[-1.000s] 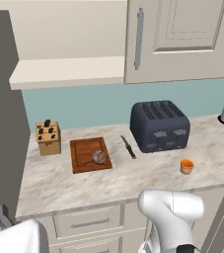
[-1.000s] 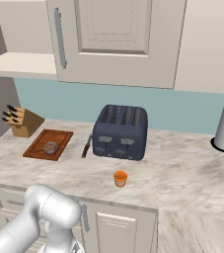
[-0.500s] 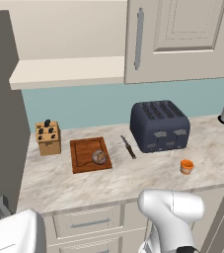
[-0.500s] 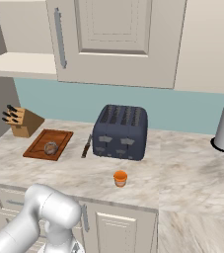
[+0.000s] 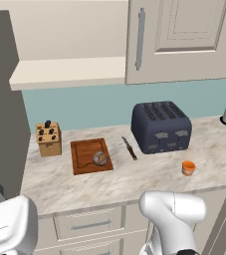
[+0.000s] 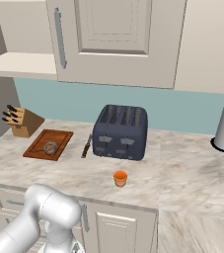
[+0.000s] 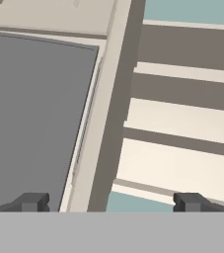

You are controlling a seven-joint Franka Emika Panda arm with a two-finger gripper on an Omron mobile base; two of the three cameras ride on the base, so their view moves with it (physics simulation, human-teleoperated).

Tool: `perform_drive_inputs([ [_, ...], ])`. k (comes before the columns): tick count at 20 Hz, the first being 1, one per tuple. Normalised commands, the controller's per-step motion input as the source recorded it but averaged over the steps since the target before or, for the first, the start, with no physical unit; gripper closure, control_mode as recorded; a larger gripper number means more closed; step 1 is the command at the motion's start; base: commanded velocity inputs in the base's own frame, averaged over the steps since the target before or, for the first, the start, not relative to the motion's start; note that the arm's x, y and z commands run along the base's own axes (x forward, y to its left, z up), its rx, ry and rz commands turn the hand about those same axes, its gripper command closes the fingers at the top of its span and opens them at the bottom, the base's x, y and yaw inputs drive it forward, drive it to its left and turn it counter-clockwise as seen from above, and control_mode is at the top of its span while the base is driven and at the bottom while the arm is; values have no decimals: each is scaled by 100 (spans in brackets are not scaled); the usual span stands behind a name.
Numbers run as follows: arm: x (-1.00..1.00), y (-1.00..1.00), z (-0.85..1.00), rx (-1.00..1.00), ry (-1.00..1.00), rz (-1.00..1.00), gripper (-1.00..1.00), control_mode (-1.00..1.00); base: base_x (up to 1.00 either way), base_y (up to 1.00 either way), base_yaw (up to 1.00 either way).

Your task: Pick the bread, place it on the cutting board, pick the jam, place it on the counter, and close the cabinet.

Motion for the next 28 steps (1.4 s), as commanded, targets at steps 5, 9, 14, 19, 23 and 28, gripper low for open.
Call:
perform_drive_inputs([
  [5, 19, 18, -7, 0, 0, 0, -100, -100, 0, 0, 0],
  [9, 20, 18, -8, 0, 0, 0, -100, -100, 0, 0, 0],
  [14, 18, 14, -8, 0, 0, 0, -100, -100, 0, 0, 0],
  [19, 18, 13, -8, 0, 0, 0, -100, -100, 0, 0, 0],
  [23, 20, 11, -9, 0, 0, 0, -100, -100, 0, 0, 0],
  [28, 26, 8, -5, 0, 0, 0, -100, -100, 0, 0, 0],
])
